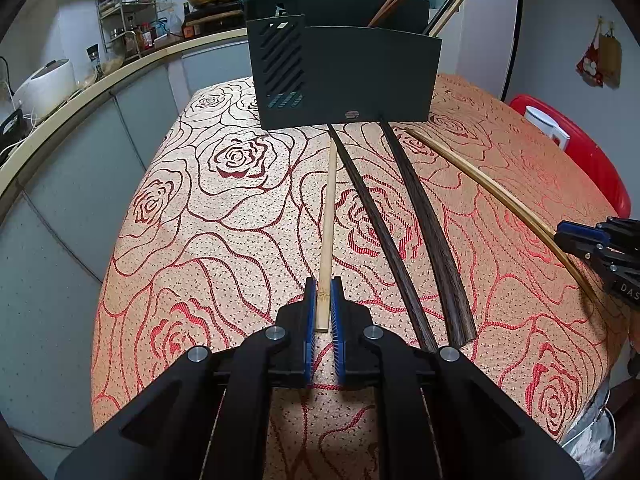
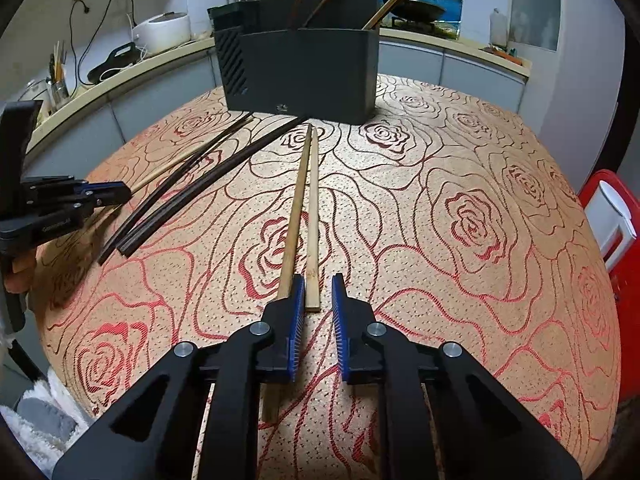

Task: Organize utensils
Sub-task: 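Grasp a light thin chopstick with the left tool while the right tool grasps a light wooden chopstick, then lift both light chopsticks and carry them over the black holder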

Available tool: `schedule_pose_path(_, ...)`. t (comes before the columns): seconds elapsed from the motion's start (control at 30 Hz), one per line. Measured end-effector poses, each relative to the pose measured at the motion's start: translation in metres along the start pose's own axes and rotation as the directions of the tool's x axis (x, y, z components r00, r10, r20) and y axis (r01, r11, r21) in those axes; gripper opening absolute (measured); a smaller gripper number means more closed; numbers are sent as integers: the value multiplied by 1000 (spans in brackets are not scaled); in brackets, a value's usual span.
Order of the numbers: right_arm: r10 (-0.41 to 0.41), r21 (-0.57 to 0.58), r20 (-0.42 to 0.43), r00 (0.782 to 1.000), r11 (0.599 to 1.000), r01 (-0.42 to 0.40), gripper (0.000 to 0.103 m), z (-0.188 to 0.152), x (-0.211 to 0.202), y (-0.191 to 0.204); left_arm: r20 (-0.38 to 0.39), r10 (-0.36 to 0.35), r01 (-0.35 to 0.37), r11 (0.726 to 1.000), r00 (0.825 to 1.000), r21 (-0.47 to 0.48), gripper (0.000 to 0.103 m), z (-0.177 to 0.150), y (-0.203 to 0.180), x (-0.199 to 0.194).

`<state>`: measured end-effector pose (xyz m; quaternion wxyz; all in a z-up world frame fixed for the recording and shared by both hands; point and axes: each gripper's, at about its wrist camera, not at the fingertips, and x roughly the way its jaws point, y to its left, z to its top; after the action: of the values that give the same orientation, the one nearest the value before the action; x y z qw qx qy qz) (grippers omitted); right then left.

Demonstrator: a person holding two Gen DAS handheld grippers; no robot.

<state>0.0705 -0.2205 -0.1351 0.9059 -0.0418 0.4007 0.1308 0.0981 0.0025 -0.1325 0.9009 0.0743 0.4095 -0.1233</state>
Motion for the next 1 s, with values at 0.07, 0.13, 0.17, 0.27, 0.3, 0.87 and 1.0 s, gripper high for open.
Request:
schedule_pose_path(0.07, -3, 0, 6, 1000, 1000, 3, 15, 0, 1, 0, 4, 6, -6, 1000, 1000, -1, 7, 0, -1, 0)
schedule_pose_path(0.13, -9, -11, 17, 1000, 1000, 9, 15, -1, 2, 3, 7, 8, -8, 1000, 1000, 1, 7, 0, -1, 0)
schedule_pose_path(0.17, -10, -14, 19, 1000, 1000, 11, 15, -1, 2, 3, 9, 6, -6, 1000, 1000, -1, 7, -1, -1, 0)
schedule_pose_path(0.27, -11, -16, 24, 1000, 1000, 11, 14, -1, 2, 4, 12, 4, -4, 1000, 1000, -4, 7, -2, 0, 0)
schedule_pose_path(0.3, -10, -13, 25, 1000, 1000, 10, 14, -1, 2, 3, 12, 5, -5, 1000, 1000, -2, 7, -2, 0, 0)
schedule_pose_path(0.87, -7, 63, 125, 992, 998, -1, 8, 16, -45, -20, 134, 22, -23, 1000, 991, 4, 7, 9, 8, -57)
schedule_pose_path(1.0, -14, 69, 147, 989, 998, 4, 8, 19, -56, -22, 169, 32, -32, 999, 985, 2, 7, 15, 13, -72)
